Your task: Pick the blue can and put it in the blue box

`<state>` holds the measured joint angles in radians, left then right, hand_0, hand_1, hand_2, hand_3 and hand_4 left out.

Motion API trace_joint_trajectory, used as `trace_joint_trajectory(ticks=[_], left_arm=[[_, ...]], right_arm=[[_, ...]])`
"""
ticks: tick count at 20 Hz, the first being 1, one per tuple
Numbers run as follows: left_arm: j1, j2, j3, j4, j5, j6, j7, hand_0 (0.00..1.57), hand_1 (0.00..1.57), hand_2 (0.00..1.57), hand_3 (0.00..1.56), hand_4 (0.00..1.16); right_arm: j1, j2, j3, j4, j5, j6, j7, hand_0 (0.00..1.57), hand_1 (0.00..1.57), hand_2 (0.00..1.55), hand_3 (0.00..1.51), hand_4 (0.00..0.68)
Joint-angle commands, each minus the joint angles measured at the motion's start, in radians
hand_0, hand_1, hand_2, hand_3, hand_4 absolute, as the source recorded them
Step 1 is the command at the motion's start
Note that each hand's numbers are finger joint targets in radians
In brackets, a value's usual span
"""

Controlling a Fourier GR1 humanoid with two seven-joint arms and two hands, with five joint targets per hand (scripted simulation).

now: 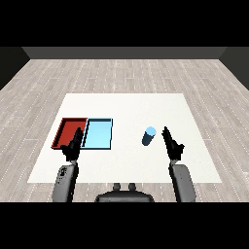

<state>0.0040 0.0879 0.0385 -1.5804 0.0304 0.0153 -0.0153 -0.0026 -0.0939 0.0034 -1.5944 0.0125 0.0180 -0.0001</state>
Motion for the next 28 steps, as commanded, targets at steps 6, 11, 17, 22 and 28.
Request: trace_joint_trajectory(ticks=[6, 11, 17, 22, 28], left_arm=[[-0.045, 0.02, -0.023, 0.054, -0.032, -0.044, 0.015, 0.0, 0.0, 0.0, 0.0, 0.0], [0.005, -0.055, 0.011, -0.096, 0.085, -0.083, -0.31, 0.0, 0.0, 0.0, 0.0, 0.0], [0.008, -0.06, 0.004, -0.07, 0.092, -0.108, -0.361, 0.0, 0.0, 0.0, 0.0, 0.0], [0.035, -0.038, 0.027, -0.057, 0.127, -0.152, -0.391, 0.0, 0.0, 0.0, 0.0, 0.0], [-0.055, -0.057, 0.022, -0.021, 0.101, -0.084, -0.346, 0.0, 0.0, 0.0, 0.0, 0.0]], right_arm=[[-0.157, -0.159, -0.214, 0.207, -0.125, 0.136, -0.058, 0.0, 0.0, 0.0, 0.0, 0.0], [-0.137, -0.077, -0.193, 0.127, -0.265, 0.258, -0.244, 0.0, 0.0, 0.0, 0.0, 0.0], [-0.274, -0.098, -0.22, 0.331, -0.245, 0.265, -0.315, 0.0, 0.0, 0.0, 0.0, 0.0], [-0.294, -0.12, -0.239, 0.413, -0.246, 0.284, -0.366, 0.0, 0.0, 0.0, 0.0, 0.0], [-0.25, -0.096, -0.219, 0.387, -0.241, 0.265, -0.348, 0.0, 0.0, 0.0, 0.0, 0.0]])
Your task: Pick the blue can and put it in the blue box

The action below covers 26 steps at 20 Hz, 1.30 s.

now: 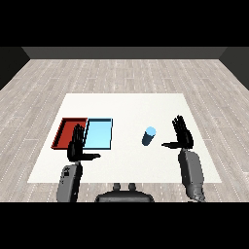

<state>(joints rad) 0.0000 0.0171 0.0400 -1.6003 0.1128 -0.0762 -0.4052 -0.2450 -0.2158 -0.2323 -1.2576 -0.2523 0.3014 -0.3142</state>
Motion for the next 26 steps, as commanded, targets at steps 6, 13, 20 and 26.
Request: trace_joint_trajectory(ticks=[6, 13, 20, 26], left_arm=[[-0.012, -0.003, 0.0, -0.018, 0.014, 0.013, 0.037, 0.0, 0.0, 0.0, 0.0, 0.0], [-0.037, 0.031, 0.046, 0.077, 0.054, -0.027, -0.026, 0.0, 0.0, 0.0, 0.0, 0.0], [0.025, 0.013, 0.024, 0.033, 0.048, -0.04, -0.081, 0.0, 0.0, 0.0, 0.0, 0.0], [-0.089, 0.048, 0.076, 0.063, 0.087, -0.01, 0.03, 0.0, 0.0, 0.0, 0.0, 0.0]], right_arm=[[-0.065, -0.05, -0.043, 0.177, -0.059, 0.076, 0.004, 0.0, 0.0, 0.0, 0.0, 0.0], [-0.074, 0.004, 0.005, 0.219, -0.023, 0.023, -0.003, 0.0, 0.0, 0.0, 0.0, 0.0], [-0.068, 0.011, 0.004, 0.256, -0.034, 0.001, 0.013, 0.0, 0.0, 0.0, 0.0, 0.0], [-0.119, 0.046, 0.033, 0.287, -0.019, -0.037, 0.015, 0.0, 0.0, 0.0, 0.0, 0.0]])
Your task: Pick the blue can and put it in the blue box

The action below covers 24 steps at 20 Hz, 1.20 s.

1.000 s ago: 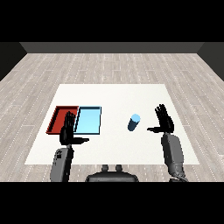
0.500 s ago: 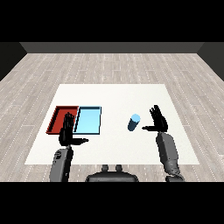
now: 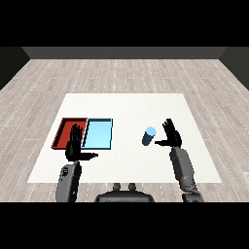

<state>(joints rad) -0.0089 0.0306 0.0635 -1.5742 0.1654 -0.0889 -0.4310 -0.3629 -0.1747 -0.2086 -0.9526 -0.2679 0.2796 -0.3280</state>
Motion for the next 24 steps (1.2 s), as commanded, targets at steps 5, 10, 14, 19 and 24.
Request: trace_joint_trajectory(ticks=[5, 10, 14, 19, 24], left_arm=[[0.05, 0.019, 0.023, -0.012, 0.013, -0.022, -0.031, 0.0, 0.0, 0.0, 0.0, 0.0], [-0.002, 0.024, 0.027, -0.014, 0.003, 0.004, -0.004, 0.0, 0.0, 0.0, 0.0, 0.0], [-0.023, 0.02, 0.031, 0.065, -0.007, -0.004, -0.054, 0.0, 0.0, 0.0, 0.0, 0.0], [0.012, -0.001, 0.005, -0.029, -0.007, 0.023, 0.005, 0.0, 0.0, 0.0, 0.0, 0.0], [0.001, 0.007, 0.003, -0.058, -0.008, 0.027, 0.036, 0.0, 0.0, 0.0, 0.0, 0.0]], right_arm=[[0.057, 0.042, 0.048, -0.094, -0.006, -0.025, 0.063, 0.0, 0.0, 0.0, 0.0, 0.0], [-0.086, 0.024, 0.018, 0.219, 0.029, 0.021, -0.111, 0.0, 0.0, 0.0, 0.0, 0.0], [-0.033, 0.063, 0.036, 0.05, -0.014, -0.04, 0.018, 0.0, 0.0, 0.0, 0.0, 0.0], [-0.143, 0.068, 0.035, 0.227, 0.022, -0.035, -0.077, 0.0, 0.0, 0.0, 0.0, 0.0], [-0.138, 0.023, 0.027, 0.268, 0.026, 0.013, -0.099, 0.0, 0.0, 0.0, 0.0, 0.0]])
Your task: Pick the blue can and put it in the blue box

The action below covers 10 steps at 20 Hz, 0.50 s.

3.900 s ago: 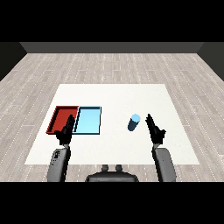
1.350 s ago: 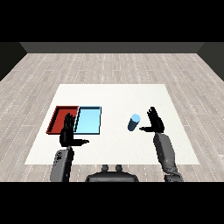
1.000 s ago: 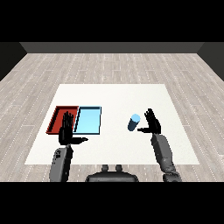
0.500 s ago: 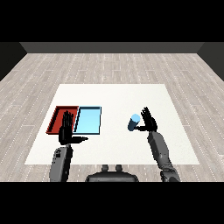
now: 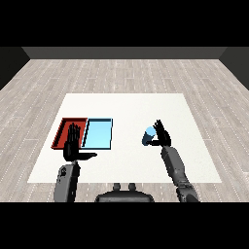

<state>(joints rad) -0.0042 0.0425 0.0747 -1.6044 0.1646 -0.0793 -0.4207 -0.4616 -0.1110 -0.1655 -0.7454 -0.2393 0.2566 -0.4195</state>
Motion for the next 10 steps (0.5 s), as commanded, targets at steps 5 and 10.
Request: trace_joint_trajectory(ticks=[5, 10], left_arm=[[0.021, 0.001, -0.004, 0.001, -0.01, -0.006, -0.009, 0.0, 0.0, 0.0, 0.0, 0.0], [-0.065, -0.011, -0.004, 0.089, -0.036, 0.018, -0.04, 0.0, 0.0, 0.0, 0.0, 0.0]], right_arm=[[-0.112, -0.009, -0.026, 0.182, 0.0, 0.028, -0.061, 0.0, 0.0, 0.0, 0.0, 0.0], [-0.082, -0.006, -0.006, 0.224, 0.038, 0.041, -0.151, 0.0, 0.0, 0.0, 0.0, 0.0]])
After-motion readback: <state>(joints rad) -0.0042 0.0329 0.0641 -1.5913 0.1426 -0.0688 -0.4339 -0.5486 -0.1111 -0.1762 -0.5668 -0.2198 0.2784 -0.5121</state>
